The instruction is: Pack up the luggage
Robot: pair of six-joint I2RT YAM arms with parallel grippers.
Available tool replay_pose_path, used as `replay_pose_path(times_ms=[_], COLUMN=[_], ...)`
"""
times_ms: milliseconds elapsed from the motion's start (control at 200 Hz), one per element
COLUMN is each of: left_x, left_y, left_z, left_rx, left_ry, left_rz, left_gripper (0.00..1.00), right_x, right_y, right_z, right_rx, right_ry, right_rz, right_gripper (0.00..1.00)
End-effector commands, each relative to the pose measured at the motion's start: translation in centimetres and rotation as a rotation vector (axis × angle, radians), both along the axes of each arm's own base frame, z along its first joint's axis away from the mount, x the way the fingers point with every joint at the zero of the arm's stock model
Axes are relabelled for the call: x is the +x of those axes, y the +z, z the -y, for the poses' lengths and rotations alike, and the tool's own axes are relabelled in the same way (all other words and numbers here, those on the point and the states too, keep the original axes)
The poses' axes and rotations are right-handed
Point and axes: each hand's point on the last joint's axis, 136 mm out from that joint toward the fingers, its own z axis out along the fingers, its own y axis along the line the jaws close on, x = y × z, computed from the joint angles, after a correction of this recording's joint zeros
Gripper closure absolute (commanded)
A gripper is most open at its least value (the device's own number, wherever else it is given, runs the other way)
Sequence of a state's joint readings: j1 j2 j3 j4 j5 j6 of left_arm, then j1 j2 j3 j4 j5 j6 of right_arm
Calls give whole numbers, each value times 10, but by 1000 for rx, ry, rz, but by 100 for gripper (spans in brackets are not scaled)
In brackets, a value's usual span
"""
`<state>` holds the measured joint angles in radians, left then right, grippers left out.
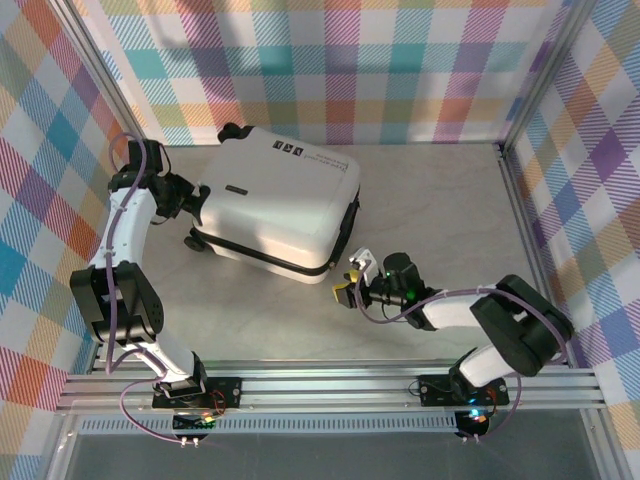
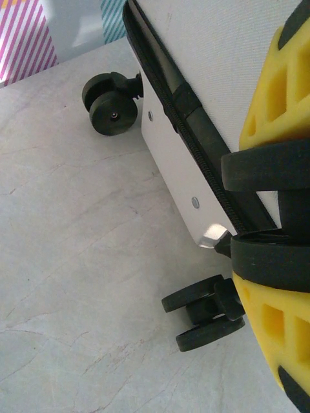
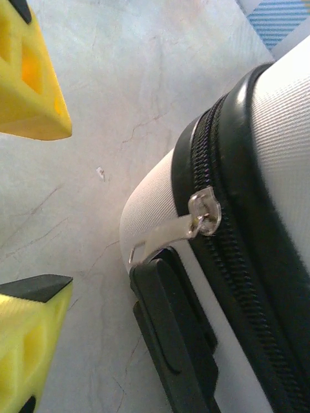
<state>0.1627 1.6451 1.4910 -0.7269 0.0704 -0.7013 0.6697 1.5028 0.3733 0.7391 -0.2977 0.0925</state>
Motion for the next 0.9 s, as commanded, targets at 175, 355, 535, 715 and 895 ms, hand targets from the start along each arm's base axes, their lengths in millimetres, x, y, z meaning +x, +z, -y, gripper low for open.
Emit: replay_pose_path(times_ms=[175,355,535,715,895], left_x=[-4,-3,-2,-3,-3], left_y=[4,2,1,3,4], left_z=[3,4,6,7,7], left_rx=[75,69,60,54,53], left_ry=[-153,-154,-161,-165,-166], left_rz=[-25,-23,-20,-15,-9], left_gripper=[85,85,85,85,85], right_x=[20,26,36,39,35], right_y=[21,30,29,26,23], right_z=[-12,-18,-24,-28,-28], right_rx=[27,17,9,5,10], right_ry=[-5,8,6,20,35], right_rz=[149,183,190,185,179], right_gripper=[46,47,48,51,62])
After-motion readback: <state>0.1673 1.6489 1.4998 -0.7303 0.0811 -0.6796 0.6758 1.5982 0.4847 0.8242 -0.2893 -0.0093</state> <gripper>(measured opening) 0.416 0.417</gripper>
